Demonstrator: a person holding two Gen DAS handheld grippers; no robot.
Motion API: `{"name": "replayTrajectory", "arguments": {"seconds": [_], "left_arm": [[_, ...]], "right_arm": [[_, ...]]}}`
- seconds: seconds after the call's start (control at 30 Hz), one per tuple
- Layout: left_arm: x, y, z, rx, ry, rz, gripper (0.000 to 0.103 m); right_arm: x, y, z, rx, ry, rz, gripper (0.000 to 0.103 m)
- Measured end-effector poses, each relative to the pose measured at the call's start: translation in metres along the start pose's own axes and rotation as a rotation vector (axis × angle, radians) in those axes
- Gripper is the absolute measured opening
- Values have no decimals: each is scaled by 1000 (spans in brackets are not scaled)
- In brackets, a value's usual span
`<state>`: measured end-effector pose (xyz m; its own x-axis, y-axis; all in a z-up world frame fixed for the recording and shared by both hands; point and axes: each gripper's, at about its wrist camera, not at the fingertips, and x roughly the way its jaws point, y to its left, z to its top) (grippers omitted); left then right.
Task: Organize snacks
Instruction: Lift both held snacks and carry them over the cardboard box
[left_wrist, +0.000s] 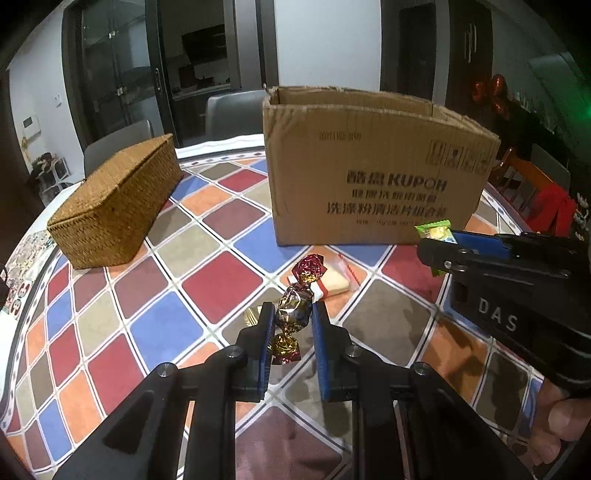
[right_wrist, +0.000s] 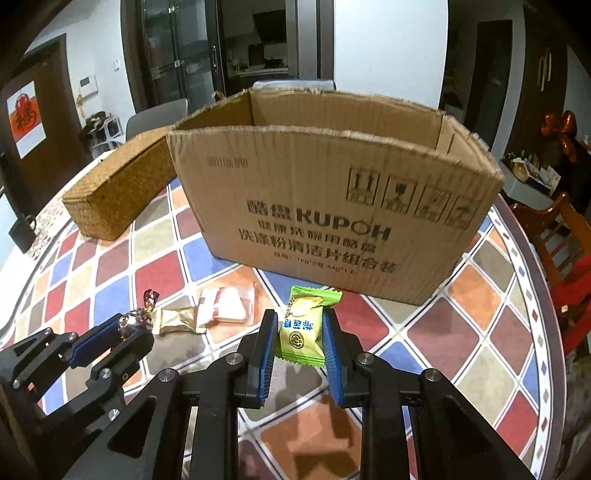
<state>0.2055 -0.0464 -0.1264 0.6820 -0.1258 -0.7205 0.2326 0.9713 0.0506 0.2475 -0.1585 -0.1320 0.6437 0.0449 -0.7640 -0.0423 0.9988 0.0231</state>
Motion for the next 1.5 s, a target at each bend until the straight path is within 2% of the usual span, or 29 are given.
{"name": "replayTrajectory", "arguments": {"seconds": [1.13, 1.5], "left_arm": [[-69, 10, 38, -9, -158, 15, 21], [-83, 9, 61, -4, -209, 13, 21]], "right_arm": [[-86, 6, 19, 1, -152, -42, 26], [-107, 1, 28, 11, -203, -55, 26]]}}
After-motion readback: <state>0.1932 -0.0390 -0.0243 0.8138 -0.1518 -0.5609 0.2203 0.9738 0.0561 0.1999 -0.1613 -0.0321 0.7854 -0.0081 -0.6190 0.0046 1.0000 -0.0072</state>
